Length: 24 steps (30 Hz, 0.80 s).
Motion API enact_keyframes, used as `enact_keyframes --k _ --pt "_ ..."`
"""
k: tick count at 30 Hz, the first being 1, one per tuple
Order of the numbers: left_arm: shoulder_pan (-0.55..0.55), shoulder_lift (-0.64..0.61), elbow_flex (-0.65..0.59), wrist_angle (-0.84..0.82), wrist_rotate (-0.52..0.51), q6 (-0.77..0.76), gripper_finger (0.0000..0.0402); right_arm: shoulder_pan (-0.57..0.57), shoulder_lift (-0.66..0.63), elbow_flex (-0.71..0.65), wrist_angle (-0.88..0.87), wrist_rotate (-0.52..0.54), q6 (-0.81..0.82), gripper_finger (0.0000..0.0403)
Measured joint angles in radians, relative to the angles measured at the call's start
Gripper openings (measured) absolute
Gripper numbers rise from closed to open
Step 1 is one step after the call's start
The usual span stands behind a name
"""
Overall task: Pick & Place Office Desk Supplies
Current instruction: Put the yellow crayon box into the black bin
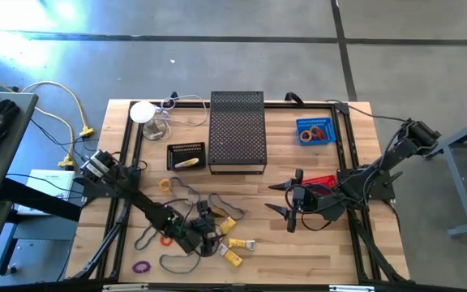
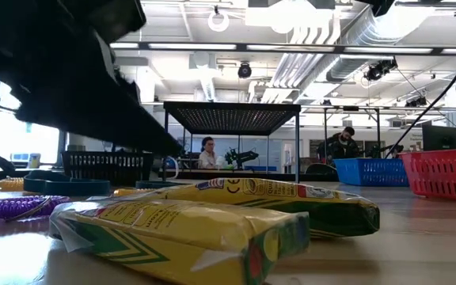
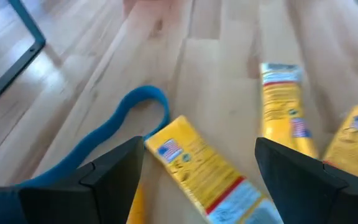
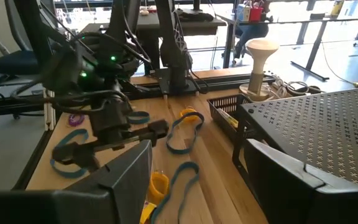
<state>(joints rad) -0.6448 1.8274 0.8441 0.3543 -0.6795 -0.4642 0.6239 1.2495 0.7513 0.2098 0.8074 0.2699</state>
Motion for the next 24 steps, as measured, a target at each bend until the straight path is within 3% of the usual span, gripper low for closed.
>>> enact_keyframes --k 7,19,24 --pt "0.012 0.065 0.039 -0.011 0.069 -0.038 0.0301 0.000 0.000 0.000 0.000 0.000 0.000 0.0245" --pt "0.089 0.069 0.046 -0.062 0.206 -0.105 0.0300 0.000 0.000 0.000 0.000 0.000 0.000 0.0245" --pt "0.095 0.069 0.046 -0.079 0.216 -0.110 0.0300 0.000 0.000 0.000 -0.001 -0.009 0.000 0.0245"
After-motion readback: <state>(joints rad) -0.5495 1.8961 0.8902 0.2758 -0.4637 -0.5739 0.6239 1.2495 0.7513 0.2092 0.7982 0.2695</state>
